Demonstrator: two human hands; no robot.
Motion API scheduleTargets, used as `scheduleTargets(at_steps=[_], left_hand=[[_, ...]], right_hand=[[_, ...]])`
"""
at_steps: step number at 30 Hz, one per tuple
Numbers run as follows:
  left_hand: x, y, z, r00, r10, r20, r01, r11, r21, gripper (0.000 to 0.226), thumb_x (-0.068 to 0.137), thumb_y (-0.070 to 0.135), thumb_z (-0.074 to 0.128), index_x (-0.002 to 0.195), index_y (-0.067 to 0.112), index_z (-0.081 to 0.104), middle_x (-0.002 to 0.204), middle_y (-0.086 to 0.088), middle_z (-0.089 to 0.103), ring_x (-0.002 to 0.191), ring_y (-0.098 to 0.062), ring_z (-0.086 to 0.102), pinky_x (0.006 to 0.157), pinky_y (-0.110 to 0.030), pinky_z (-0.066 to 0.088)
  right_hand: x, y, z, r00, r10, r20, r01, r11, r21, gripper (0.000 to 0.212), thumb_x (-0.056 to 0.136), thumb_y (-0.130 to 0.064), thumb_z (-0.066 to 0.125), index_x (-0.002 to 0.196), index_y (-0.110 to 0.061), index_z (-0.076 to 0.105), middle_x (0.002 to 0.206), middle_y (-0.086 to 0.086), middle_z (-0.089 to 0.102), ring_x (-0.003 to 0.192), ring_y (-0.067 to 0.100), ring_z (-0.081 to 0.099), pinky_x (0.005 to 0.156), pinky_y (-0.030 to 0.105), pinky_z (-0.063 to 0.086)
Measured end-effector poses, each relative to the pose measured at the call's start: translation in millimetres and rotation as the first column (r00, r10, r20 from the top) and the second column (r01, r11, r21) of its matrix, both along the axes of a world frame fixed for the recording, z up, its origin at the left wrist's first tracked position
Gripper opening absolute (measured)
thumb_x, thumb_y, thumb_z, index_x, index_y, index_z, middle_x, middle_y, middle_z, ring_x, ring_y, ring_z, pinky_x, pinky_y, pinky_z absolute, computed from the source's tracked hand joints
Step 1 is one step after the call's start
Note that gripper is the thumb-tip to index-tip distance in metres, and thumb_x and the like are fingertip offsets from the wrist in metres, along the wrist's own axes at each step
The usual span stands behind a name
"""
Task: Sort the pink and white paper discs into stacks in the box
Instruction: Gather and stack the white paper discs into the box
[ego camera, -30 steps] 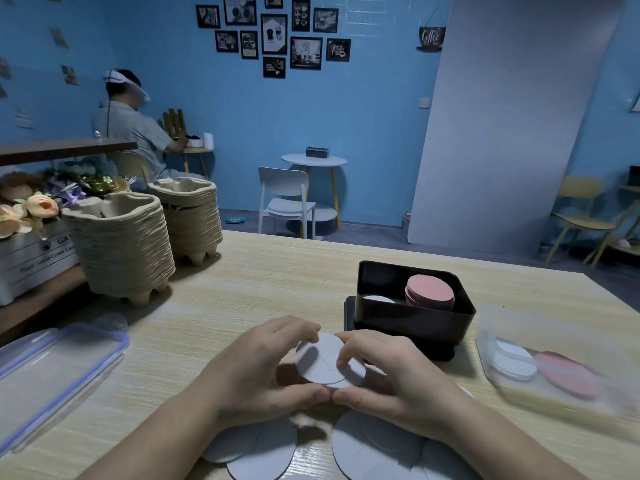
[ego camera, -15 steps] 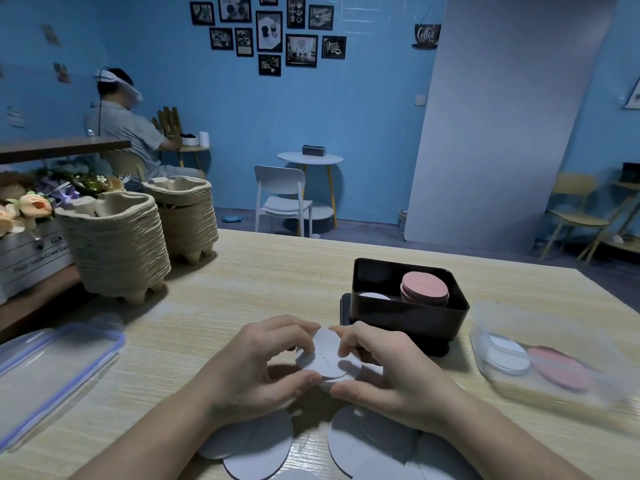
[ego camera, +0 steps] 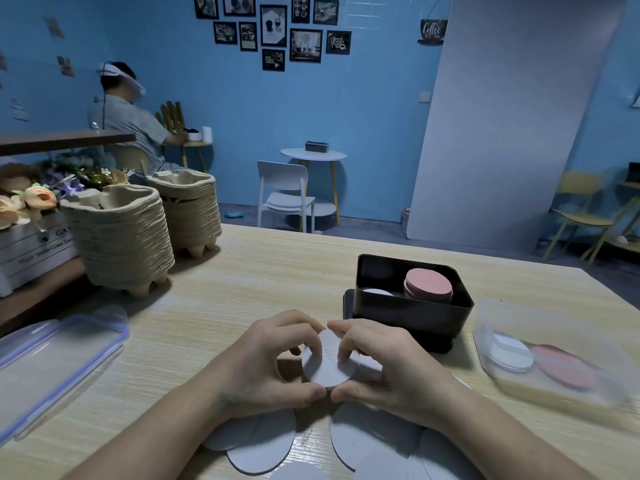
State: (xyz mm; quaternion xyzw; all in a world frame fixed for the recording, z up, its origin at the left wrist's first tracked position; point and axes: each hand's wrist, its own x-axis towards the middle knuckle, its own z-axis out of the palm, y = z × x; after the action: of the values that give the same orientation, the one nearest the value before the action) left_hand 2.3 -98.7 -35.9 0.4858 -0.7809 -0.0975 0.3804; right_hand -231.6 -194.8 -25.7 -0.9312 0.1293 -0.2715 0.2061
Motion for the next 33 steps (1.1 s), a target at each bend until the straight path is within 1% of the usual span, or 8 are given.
scheduleTargets(at_steps=[2,5,8,11,19,25,29,33], left_hand=[[-1.5,1.2,1.5,0.998,0.024,0.057,-0.022,0.999,-0.036,0.033,0.076,0.037,0.089,0.098,0.025,0.068,0.122,0.012,0.063,0.112,-0.008,0.063,0.086,-0.032,0.055],[-3.2,2.8,3.3,0.991,0.052,0.127,-0.039,0.994,-0.099,0.035,0.077,0.039,0.086,0.100,0.022,0.066,0.122,0.009,0.062,0.112,-0.008,0.062,0.085,-0.032,0.055],[-3.3,3.4,3.6,0.987,0.050,0.151,-0.034,0.994,-0.103,0.038,0.079,0.042,0.085,0.103,0.022,0.064,0.123,0.010,0.062,0.113,-0.008,0.061,0.085,-0.031,0.055],[0.2,2.6,2.4,0.987,0.055,0.149,-0.044,0.996,-0.078,0.042,0.081,0.048,0.083,0.110,0.027,0.062,0.126,0.012,0.062,0.117,-0.008,0.061,0.089,-0.033,0.055],[-0.1,2.4,2.1,0.979,0.056,0.195,-0.039,0.995,-0.090,0.038,0.083,0.049,0.080,0.106,0.024,0.065,0.120,0.011,0.066,0.108,-0.010,0.064,0.082,-0.034,0.056],[-3.2,2.1,1.9,0.980,0.058,0.192,-0.036,0.993,-0.113,0.036,0.080,0.043,0.082,0.103,0.022,0.063,0.114,0.009,0.065,0.101,-0.015,0.065,0.077,-0.039,0.057],[-3.2,2.5,2.8,0.983,0.053,0.178,-0.034,0.994,-0.106,0.035,0.080,0.041,0.083,0.101,0.022,0.062,0.113,0.009,0.065,0.102,-0.015,0.066,0.077,-0.038,0.057],[-0.5,2.4,2.5,0.983,0.043,0.180,-0.031,0.997,-0.072,0.035,0.083,0.043,0.082,0.107,0.025,0.063,0.119,0.012,0.064,0.107,-0.011,0.064,0.080,-0.036,0.056]], right_hand=[[0.1,-1.0,0.2,1.000,0.004,-0.013,-0.005,0.998,-0.065,0.036,0.083,-0.047,0.083,0.097,-0.027,0.056,0.139,-0.002,0.062,0.135,0.003,0.053,0.101,0.021,0.048],[-0.7,-1.2,1.6,0.999,0.006,-0.042,-0.010,0.993,-0.117,0.033,0.085,-0.043,0.082,0.096,-0.026,0.056,0.142,-0.003,0.059,0.132,0.008,0.057,0.098,0.021,0.048],[-1.0,-0.7,2.7,0.999,0.013,-0.033,-0.018,0.989,-0.150,0.032,0.086,-0.043,0.082,0.095,-0.026,0.057,0.138,-0.004,0.060,0.121,0.009,0.061,0.093,0.021,0.050],[-2.0,-1.0,1.9,1.000,0.001,-0.030,-0.006,0.989,-0.147,0.031,0.087,-0.048,0.079,0.095,-0.027,0.057,0.138,-0.002,0.060,0.122,0.013,0.062,0.093,0.027,0.052],[-1.7,0.7,3.2,0.998,-0.035,-0.056,0.025,0.985,-0.172,0.037,0.087,-0.052,0.076,0.108,-0.026,0.060,0.135,-0.005,0.059,0.117,0.012,0.062,0.090,0.030,0.054],[0.0,2.9,3.8,0.997,-0.030,-0.072,0.019,0.989,-0.145,0.034,0.089,-0.053,0.075,0.107,-0.028,0.060,0.133,-0.008,0.056,0.116,0.008,0.059,0.093,0.025,0.051],[1.2,3.5,4.7,0.997,-0.028,-0.065,0.018,0.988,-0.153,0.033,0.089,-0.051,0.075,0.105,-0.027,0.060,0.133,-0.007,0.057,0.116,0.007,0.059,0.094,0.020,0.049],[0.8,4.1,5.4,0.998,-0.035,-0.061,0.024,0.985,-0.169,0.032,0.090,-0.051,0.074,0.104,-0.026,0.061,0.132,-0.008,0.058,0.114,0.010,0.061,0.091,0.028,0.052]])
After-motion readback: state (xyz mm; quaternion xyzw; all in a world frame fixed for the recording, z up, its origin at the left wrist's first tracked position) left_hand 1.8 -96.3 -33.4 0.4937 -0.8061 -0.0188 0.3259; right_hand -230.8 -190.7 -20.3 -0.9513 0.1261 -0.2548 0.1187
